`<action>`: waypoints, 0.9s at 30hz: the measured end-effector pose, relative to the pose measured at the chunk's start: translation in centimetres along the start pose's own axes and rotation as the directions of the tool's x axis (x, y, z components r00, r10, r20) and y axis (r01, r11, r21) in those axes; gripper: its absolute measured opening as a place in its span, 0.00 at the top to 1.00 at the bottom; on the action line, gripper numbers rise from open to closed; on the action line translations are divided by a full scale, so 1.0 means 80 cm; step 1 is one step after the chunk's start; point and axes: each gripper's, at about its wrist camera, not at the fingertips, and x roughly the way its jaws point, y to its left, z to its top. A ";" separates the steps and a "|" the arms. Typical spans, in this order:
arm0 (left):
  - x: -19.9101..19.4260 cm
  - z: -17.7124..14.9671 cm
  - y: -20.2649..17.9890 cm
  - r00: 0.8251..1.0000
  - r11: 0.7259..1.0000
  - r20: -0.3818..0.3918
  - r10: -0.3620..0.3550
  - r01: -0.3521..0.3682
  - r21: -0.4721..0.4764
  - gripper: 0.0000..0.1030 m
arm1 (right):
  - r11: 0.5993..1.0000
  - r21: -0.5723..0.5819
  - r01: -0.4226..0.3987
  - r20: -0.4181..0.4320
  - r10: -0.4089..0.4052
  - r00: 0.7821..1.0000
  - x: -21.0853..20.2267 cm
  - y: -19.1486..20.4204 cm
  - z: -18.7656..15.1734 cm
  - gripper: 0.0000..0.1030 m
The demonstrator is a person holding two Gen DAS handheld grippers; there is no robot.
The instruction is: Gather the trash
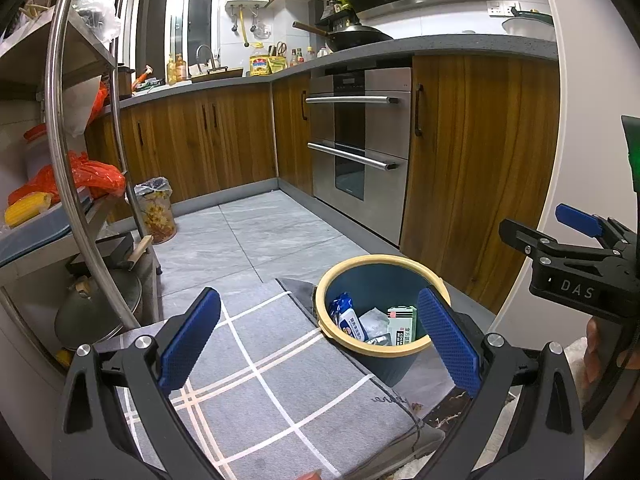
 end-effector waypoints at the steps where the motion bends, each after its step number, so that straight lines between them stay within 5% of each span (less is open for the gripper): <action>1: -0.001 0.000 0.000 1.000 1.000 -0.001 -0.002 0.002 0.000 0.05 | 1.000 0.000 0.000 0.000 0.000 1.000 0.000 0.000 0.000 0.05; 27: -0.001 -0.004 0.000 1.000 1.000 -0.012 -0.018 0.018 -0.002 0.05 | 1.000 -0.001 -0.002 0.000 0.002 1.000 0.000 0.001 0.001 0.05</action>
